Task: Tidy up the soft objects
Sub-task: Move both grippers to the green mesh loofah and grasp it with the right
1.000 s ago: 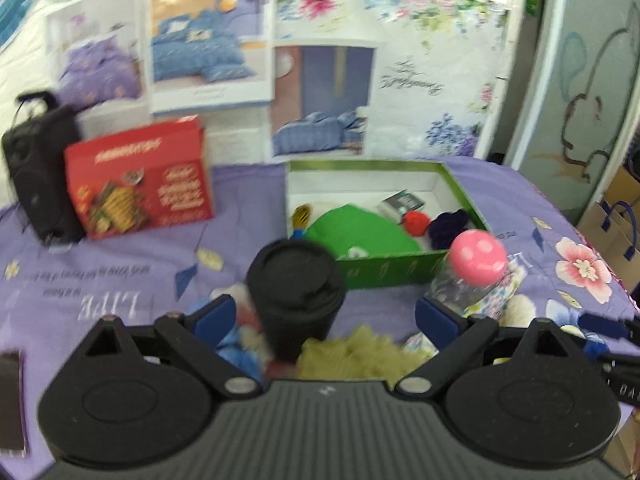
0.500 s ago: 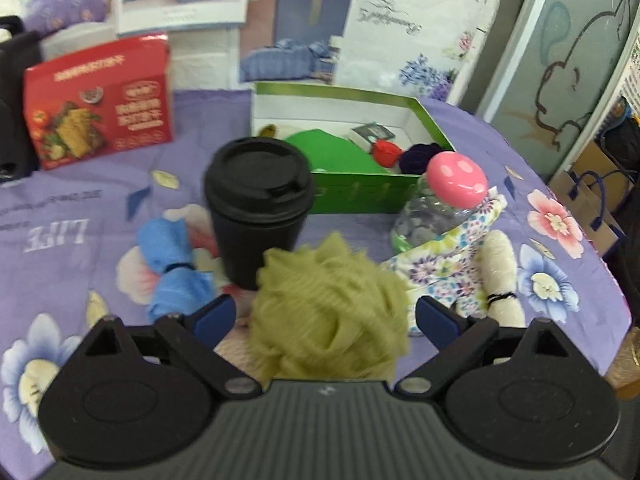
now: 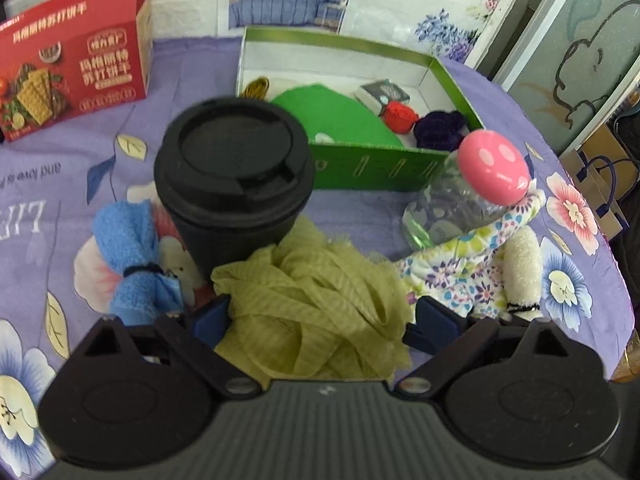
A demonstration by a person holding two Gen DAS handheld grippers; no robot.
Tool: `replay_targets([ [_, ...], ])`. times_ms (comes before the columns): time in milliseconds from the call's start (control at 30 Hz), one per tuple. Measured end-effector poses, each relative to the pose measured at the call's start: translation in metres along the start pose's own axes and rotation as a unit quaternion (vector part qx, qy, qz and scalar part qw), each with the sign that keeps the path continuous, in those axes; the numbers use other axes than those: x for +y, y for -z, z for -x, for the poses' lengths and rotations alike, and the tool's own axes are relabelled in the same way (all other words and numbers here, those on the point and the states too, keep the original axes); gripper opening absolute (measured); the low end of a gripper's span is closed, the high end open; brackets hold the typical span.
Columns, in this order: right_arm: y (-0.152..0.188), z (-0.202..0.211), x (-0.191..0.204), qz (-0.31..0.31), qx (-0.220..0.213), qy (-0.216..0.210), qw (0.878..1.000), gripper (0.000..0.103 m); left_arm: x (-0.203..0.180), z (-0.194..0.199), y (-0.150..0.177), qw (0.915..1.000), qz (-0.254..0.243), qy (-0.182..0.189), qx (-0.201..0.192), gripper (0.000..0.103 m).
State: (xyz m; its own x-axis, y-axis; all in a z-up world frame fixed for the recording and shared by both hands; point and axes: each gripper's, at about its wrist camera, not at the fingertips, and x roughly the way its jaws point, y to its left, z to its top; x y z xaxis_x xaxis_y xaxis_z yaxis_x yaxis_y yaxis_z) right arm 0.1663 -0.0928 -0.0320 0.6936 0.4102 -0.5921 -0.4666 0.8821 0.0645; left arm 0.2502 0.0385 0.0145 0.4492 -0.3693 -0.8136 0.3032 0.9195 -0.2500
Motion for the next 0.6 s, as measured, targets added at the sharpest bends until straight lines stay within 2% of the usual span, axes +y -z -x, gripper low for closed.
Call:
replay_targets([
  [267,0.013,-0.020,-0.002,0.001,0.005,-0.014,1.000,0.066,0.004,-0.004,0.003,0.9994,0.010,0.029,0.018,0.095],
  [367,0.016,-0.028,0.001,-0.003,0.006,-0.013,1.000,0.072,0.003,-0.007,0.005,0.9993,0.012,0.023,0.025,0.092],
  [433,0.015,-0.028,0.000,-0.019,0.004,-0.013,1.000,0.068,0.002,-0.008,0.006,0.9995,0.014,0.012,0.026,0.084],
  [467,0.016,-0.028,-0.004,-0.046,-0.004,-0.021,0.999,0.058,0.001,-0.007,0.006,0.9997,0.010,0.006,0.023,0.078],
  [500,0.018,-0.026,-0.007,-0.060,-0.005,-0.034,0.998,0.040,0.001,-0.005,0.006,0.9997,0.011,0.006,0.023,0.075],
  [600,0.024,-0.013,-0.011,-0.072,-0.015,-0.044,0.996,0.025,0.002,0.010,0.009,0.9992,0.014,0.033,0.017,0.061],
])
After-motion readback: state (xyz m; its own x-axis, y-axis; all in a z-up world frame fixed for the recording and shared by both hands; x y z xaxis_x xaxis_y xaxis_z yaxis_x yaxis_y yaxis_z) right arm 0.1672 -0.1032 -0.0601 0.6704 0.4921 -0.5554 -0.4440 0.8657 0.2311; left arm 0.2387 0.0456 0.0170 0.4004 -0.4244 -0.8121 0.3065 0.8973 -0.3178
